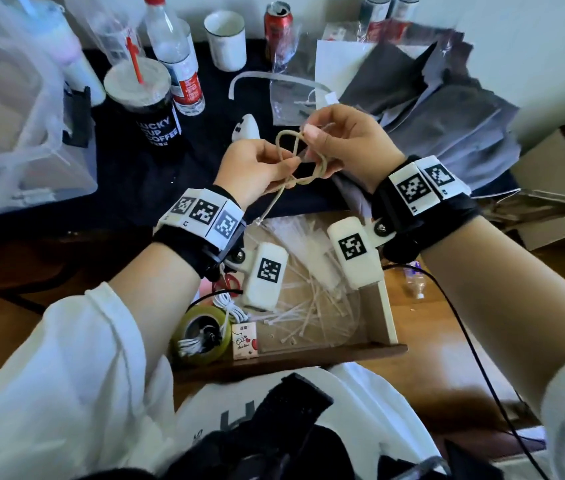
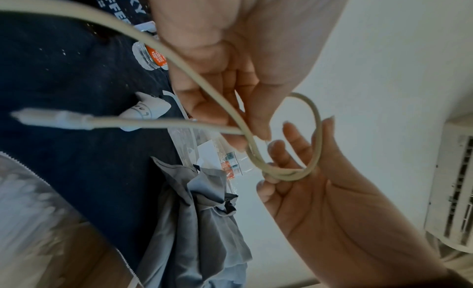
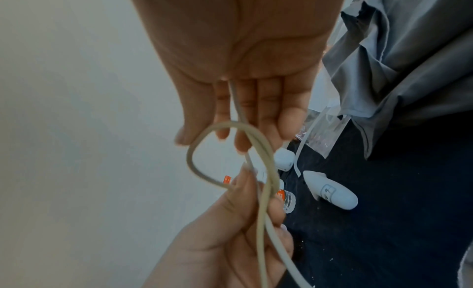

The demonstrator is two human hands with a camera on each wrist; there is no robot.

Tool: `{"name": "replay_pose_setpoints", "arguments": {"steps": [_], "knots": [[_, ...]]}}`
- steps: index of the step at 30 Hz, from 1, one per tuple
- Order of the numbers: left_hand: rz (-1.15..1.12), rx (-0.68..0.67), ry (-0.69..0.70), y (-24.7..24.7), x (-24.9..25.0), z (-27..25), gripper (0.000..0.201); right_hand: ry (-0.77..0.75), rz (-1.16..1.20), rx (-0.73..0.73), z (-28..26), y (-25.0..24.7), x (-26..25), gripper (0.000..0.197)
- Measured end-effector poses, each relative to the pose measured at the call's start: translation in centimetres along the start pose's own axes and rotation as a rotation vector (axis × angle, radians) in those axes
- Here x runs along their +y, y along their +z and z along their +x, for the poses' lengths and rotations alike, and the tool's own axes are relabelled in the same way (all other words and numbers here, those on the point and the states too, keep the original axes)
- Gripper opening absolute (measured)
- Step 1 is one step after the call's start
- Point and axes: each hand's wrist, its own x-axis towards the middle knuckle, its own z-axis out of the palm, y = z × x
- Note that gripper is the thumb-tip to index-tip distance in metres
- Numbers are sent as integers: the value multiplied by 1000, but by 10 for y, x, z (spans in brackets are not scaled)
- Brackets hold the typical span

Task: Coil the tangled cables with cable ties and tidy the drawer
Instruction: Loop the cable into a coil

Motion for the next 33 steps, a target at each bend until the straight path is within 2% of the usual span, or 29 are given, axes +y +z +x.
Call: {"name": "replay_pose_setpoints", "arguments": {"steps": [3,4,7,10,13,17,20,24,28,30,33], "knots": [[8,5,17,-4,0,0,18,100,15,-65,1,-2,-2,47],[27,3,35,-5,0,-1,20,128,-11,-102,-1,-2,-4,52],[72,-31,71,-6,0,-2,21,149,-75,-108,-3,0,-7,25],[73,-60,70,-4,-1,-3,20,132,-54,-38,-3,3,-5,17],[43,-103,46,0,-5,-4,19,116,174,55,-2,6,3,19],[11,-150,-9,-1,-17,-3,26,45,349,217,1,1,7,23],[-12,-122,-86,-10,-26,-3,27,-2,473,307,1,-15,6,20],[-57,-100,-157,-17,-29,-8,24,0,483,306,-2,-20,15,19],[-119,-6,-204,-23,-26,-5,11,-69,513,557,-2,-19,15,24],[-164,60,-243,-30,-30,-5,14,-35,521,633,-1,-29,12,23],[-188,140,-247,-40,-38,-7,17,46,457,561,-3,-38,12,22]]}}
